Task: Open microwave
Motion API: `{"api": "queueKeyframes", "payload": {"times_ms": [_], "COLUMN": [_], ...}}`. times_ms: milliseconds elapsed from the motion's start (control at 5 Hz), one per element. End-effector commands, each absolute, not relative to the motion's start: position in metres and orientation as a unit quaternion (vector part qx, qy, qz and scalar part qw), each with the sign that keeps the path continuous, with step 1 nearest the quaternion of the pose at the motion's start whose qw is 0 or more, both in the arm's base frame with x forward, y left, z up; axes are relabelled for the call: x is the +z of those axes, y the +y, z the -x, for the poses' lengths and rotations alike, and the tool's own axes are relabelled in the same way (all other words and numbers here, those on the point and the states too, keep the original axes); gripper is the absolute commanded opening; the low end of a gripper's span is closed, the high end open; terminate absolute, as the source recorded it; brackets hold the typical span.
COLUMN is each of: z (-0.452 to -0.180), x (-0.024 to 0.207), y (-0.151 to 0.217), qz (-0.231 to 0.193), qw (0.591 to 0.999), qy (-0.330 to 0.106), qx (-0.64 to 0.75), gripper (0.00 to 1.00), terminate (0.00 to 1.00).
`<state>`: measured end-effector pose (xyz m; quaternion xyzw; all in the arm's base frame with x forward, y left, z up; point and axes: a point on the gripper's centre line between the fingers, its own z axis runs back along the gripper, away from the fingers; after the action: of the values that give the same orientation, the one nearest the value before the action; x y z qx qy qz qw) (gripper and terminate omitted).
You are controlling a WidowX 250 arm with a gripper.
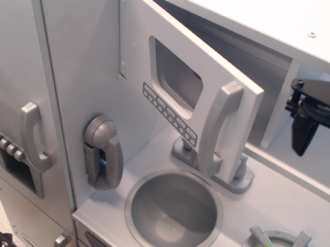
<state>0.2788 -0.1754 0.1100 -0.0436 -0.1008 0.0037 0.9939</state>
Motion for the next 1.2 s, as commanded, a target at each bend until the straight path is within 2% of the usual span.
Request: {"api": "queueKeyframes", "payload": {"times_ms": [0, 200, 600, 800, 1000], "z": [-0.316, -0.308, -0.253, -0.226, -0.207], "x": [0.133, 0.132, 0.121, 0.111, 0.111], "y": [-0.14, -0.115, -0.068, -0.047, -0.019], "qz": [0.041, 0.043, 0.058, 0.044, 0.032], "qw": [0.985, 0.987, 0.993, 0.992, 0.991], "qy": [-0.162, -0.149, -0.106, -0.112, -0.121], "qx": [0.03, 0.031, -0.014, -0.033, -0.056], "gripper": [1.0, 1.0, 1.0, 1.0, 1.0], "terminate": [0.0, 0.0, 0.0, 0.0, 0.0]}}
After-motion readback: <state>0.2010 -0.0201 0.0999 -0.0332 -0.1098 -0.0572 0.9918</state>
